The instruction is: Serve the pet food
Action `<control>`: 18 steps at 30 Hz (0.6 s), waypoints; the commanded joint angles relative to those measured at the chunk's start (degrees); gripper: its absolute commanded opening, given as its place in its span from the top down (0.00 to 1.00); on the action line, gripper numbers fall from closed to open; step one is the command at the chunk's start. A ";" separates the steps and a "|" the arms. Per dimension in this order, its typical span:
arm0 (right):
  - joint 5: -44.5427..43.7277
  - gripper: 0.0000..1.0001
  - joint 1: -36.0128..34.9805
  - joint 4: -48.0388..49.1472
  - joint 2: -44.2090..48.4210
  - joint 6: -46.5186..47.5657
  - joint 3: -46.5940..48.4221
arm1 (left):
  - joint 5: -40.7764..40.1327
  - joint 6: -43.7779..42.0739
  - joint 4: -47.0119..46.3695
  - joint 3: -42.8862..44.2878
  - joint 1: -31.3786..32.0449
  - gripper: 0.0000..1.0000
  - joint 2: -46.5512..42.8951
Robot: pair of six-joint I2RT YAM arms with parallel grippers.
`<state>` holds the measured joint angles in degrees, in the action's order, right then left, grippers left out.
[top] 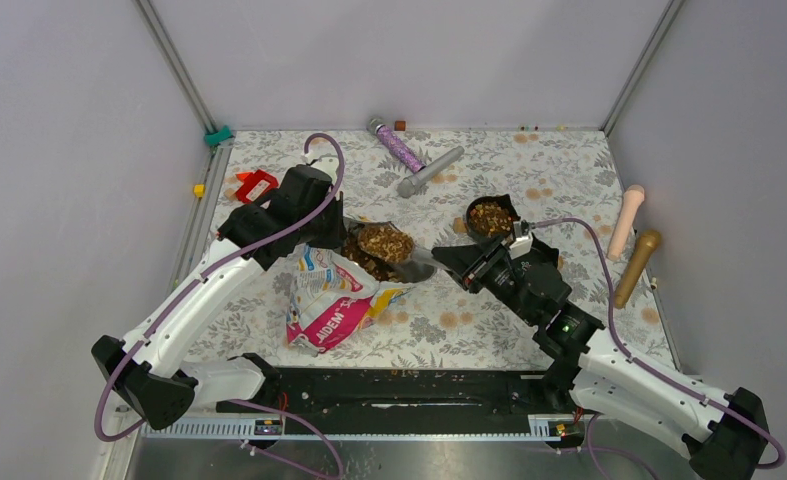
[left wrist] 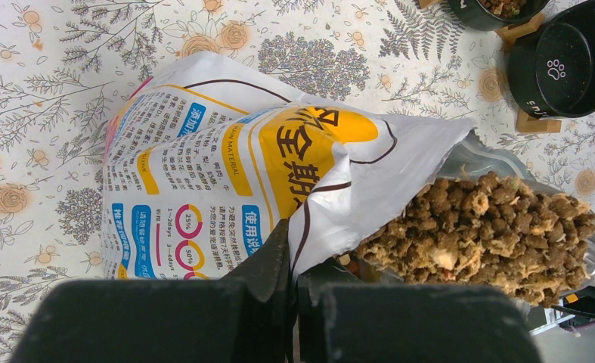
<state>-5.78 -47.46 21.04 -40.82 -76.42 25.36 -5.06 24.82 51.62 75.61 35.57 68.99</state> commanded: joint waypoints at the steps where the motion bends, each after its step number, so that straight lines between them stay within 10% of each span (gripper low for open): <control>1: 1.28 1.00 -0.35 4.13 0.12 -0.73 1.40 | 2.50 0.45 -4.54 1.14 0.20 1.00 -1.12; 7: 3.99 1.00 -0.36 -14.41 -4.67 7.05 11.91 | 2.77 0.47 -4.59 1.04 0.21 1.00 -0.93; 18: 0.20 1.00 -0.35 -15.34 0.32 8.22 10.59 | 2.60 0.41 -4.58 1.04 0.13 1.00 -1.23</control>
<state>-2.92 -47.51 4.08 -43.18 -69.17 35.27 -5.02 24.82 51.62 75.61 35.57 68.99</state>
